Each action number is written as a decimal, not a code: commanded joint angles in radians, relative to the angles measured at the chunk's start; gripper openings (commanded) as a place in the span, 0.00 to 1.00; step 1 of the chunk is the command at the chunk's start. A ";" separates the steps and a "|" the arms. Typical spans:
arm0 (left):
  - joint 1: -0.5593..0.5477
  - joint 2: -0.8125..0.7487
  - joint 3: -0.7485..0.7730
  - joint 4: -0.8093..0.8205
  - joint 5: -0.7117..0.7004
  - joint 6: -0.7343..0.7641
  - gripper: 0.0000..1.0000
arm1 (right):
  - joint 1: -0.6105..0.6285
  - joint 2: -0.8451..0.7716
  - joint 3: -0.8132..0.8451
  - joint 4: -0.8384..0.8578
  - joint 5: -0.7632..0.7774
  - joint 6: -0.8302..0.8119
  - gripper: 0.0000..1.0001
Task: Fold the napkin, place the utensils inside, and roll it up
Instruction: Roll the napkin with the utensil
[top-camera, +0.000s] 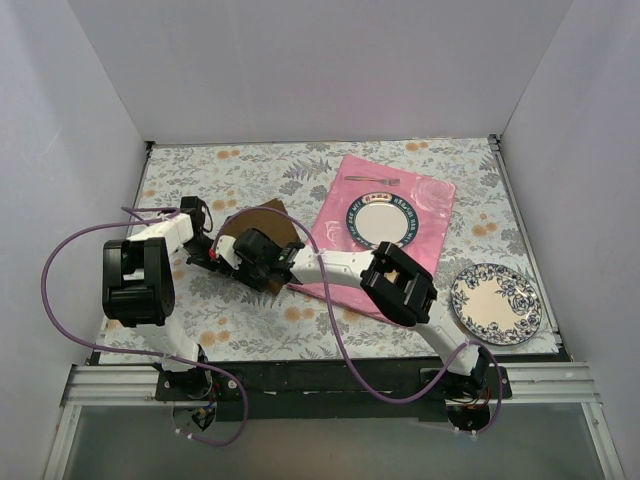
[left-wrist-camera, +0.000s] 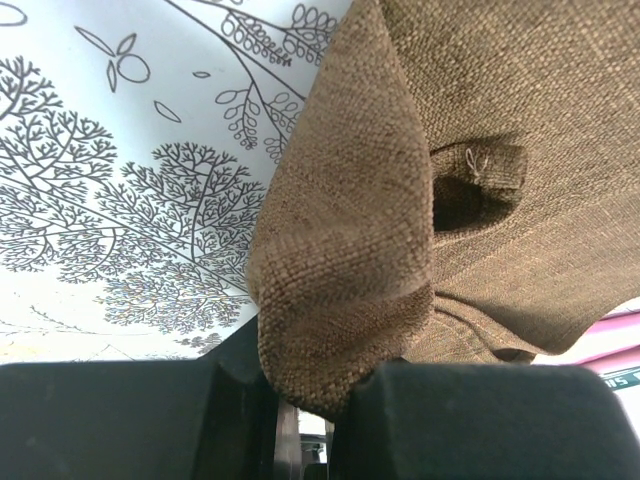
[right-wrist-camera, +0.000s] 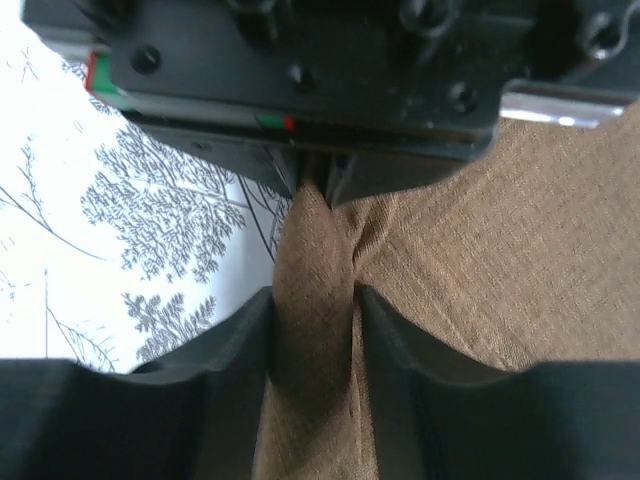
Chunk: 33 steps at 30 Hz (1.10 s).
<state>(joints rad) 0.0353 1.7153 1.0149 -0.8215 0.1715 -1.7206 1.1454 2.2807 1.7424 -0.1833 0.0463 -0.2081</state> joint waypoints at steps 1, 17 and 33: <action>-0.003 0.029 0.004 -0.076 -0.040 0.026 0.00 | 0.002 0.020 -0.052 0.065 0.040 0.021 0.43; 0.075 -0.134 -0.012 0.140 0.042 0.223 0.53 | -0.087 0.057 -0.086 0.117 -0.387 0.380 0.01; 0.077 -0.376 -0.079 0.068 -0.069 0.251 0.67 | -0.239 0.141 -0.225 0.560 -0.833 0.955 0.01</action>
<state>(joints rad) 0.1101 1.4044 0.9668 -0.7189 0.1608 -1.4788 0.9382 2.3650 1.6051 0.2386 -0.6304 0.5014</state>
